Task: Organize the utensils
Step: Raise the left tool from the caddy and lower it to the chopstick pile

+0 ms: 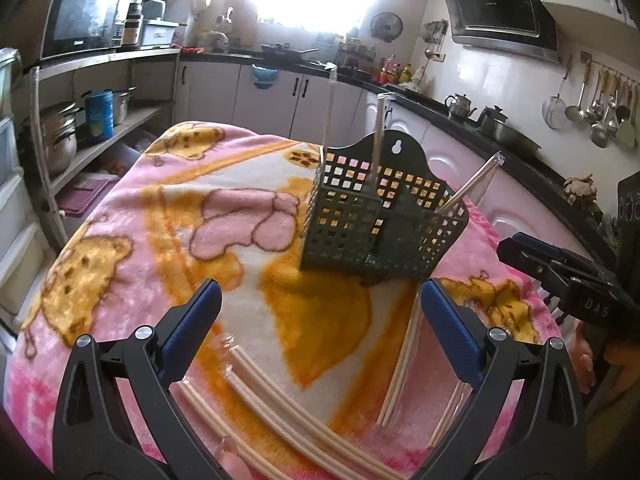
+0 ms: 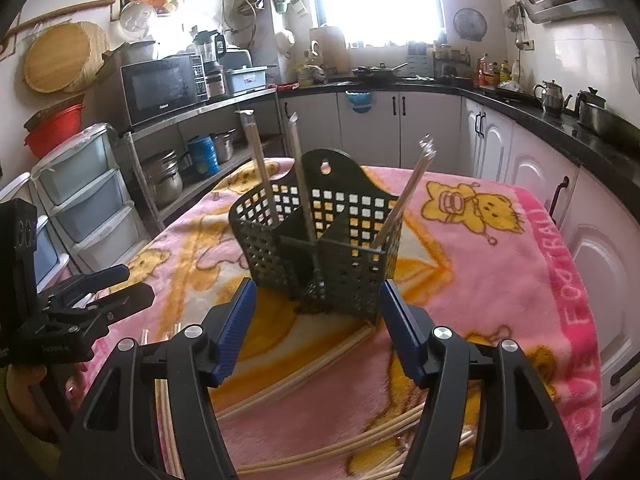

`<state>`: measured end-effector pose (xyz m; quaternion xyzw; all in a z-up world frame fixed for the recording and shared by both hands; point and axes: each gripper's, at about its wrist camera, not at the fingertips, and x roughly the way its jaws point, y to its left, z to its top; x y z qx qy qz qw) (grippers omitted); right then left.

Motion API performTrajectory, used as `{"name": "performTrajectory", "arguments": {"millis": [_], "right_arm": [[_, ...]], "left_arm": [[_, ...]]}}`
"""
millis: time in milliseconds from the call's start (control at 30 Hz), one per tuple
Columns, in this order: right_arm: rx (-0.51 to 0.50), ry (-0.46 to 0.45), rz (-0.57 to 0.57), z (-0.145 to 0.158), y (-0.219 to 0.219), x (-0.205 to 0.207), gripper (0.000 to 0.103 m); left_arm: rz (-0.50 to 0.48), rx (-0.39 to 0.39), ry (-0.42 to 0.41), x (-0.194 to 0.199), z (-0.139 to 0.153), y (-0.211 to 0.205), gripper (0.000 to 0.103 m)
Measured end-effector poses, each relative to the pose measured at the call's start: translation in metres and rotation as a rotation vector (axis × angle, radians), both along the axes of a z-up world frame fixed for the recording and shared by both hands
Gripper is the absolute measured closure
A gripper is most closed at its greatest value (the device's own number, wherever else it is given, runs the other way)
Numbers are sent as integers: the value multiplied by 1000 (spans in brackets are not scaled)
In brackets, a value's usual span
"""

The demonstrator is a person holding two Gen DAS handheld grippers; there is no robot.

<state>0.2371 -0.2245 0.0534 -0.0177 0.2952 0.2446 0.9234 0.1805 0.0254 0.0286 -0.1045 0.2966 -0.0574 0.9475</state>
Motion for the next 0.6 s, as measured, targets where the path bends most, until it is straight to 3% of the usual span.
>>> {"name": "performTrajectory", "arguments": {"millis": [600], "right_arm": [[-25,40,37,-24,20,-23,41]], "left_arm": [[47,-18,15,-33,-17,22,12]]}}
